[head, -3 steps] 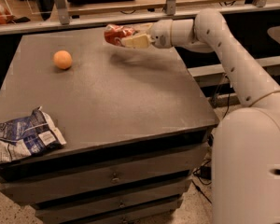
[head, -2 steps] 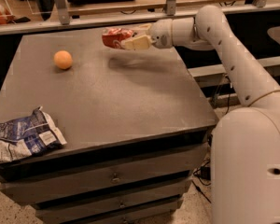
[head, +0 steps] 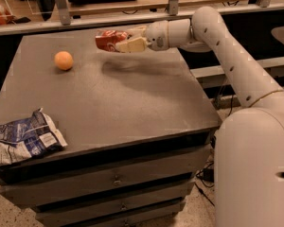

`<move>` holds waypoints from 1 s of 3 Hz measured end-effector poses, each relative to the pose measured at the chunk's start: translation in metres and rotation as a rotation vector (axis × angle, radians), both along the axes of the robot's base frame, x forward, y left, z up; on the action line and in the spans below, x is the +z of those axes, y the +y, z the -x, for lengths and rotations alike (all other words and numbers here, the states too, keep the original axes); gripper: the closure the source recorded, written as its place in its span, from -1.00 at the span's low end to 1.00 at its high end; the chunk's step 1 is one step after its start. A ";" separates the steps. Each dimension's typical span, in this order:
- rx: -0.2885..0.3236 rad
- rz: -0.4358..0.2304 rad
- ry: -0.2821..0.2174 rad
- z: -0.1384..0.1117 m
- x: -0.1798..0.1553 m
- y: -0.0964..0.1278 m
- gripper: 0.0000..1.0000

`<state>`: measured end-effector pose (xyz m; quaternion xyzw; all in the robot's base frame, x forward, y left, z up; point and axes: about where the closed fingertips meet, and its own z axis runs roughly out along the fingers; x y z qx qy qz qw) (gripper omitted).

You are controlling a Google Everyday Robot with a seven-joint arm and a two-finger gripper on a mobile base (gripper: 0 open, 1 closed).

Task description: Move coke can near orange

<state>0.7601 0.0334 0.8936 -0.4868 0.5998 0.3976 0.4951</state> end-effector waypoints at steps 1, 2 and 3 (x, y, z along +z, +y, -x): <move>-0.020 0.010 -0.007 0.018 0.003 0.024 1.00; -0.047 0.025 -0.007 0.025 -0.002 0.041 1.00; -0.057 0.028 0.008 0.030 -0.012 0.056 1.00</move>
Offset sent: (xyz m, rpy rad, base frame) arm -0.0308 0.0527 -0.0062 -0.0433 -0.0099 -0.0914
